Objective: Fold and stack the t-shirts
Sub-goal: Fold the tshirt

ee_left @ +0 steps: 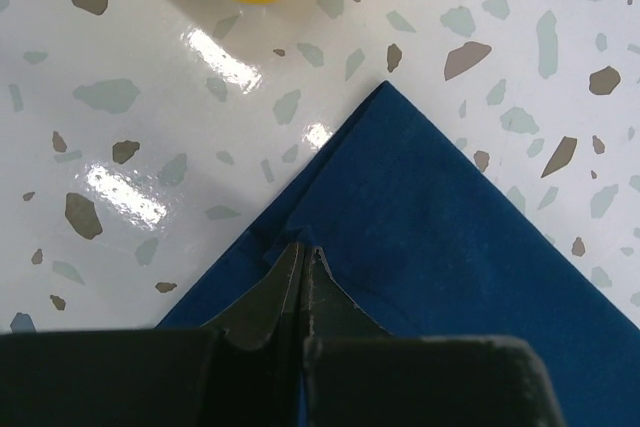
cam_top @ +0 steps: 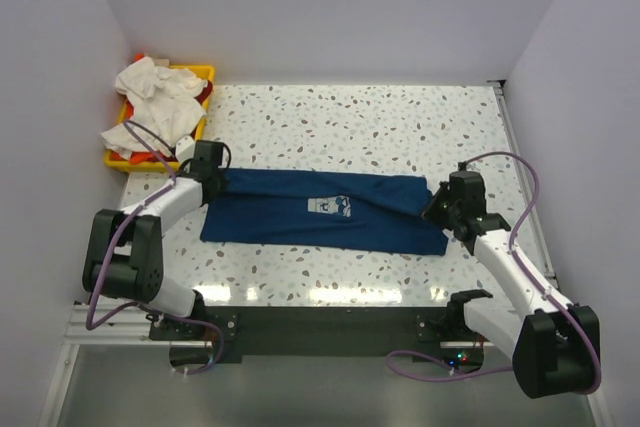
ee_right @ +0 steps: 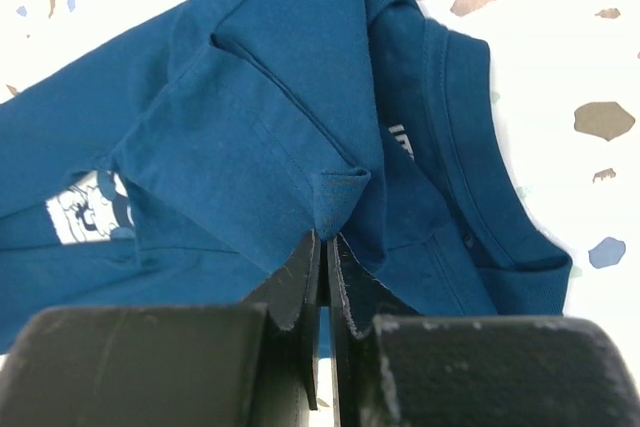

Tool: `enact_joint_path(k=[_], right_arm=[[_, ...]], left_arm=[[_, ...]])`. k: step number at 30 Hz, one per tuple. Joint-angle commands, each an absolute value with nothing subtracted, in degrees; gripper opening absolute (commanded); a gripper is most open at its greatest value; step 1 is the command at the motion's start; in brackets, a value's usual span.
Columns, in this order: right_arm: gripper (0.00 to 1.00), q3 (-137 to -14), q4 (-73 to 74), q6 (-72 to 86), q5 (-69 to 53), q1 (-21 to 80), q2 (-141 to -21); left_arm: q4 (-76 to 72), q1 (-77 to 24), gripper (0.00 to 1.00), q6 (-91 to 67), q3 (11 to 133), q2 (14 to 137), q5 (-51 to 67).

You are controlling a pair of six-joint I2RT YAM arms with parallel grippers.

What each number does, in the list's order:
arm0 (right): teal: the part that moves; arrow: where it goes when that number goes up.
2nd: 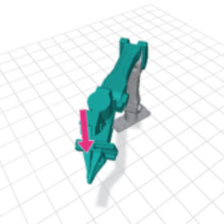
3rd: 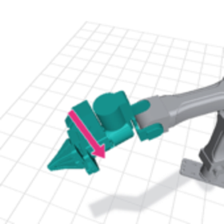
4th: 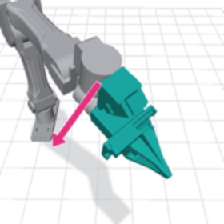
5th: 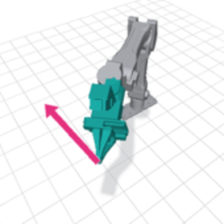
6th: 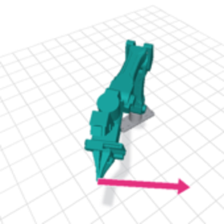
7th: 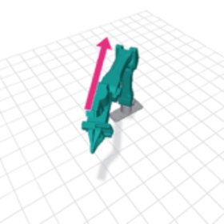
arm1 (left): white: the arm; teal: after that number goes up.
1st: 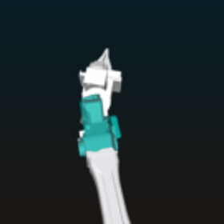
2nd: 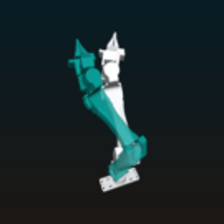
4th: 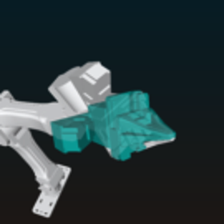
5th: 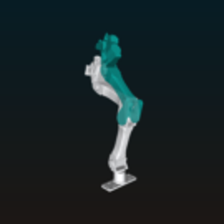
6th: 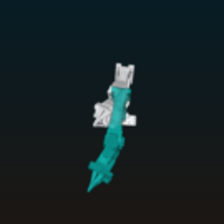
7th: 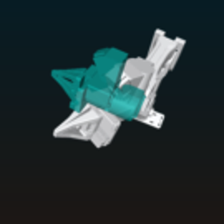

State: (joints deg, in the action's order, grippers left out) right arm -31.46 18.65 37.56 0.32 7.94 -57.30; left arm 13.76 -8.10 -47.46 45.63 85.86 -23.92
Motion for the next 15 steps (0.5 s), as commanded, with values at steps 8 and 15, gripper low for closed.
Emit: enact_joint_path(k=[8, 15], right_arm=[[0.12, -29.71, 18.45, 36.48, -0.35, 8.17, -56.34], [0.06, -30.23, 18.28, 36.30, -0.79, 8.17, -57.13]], left_arm=[[10.20, -7.21, 0.02, -49.13, 44.56, 82.18, -25.40], [10.20, -6.94, 0.01, -48.52, 45.17, 82.18, -25.75]])
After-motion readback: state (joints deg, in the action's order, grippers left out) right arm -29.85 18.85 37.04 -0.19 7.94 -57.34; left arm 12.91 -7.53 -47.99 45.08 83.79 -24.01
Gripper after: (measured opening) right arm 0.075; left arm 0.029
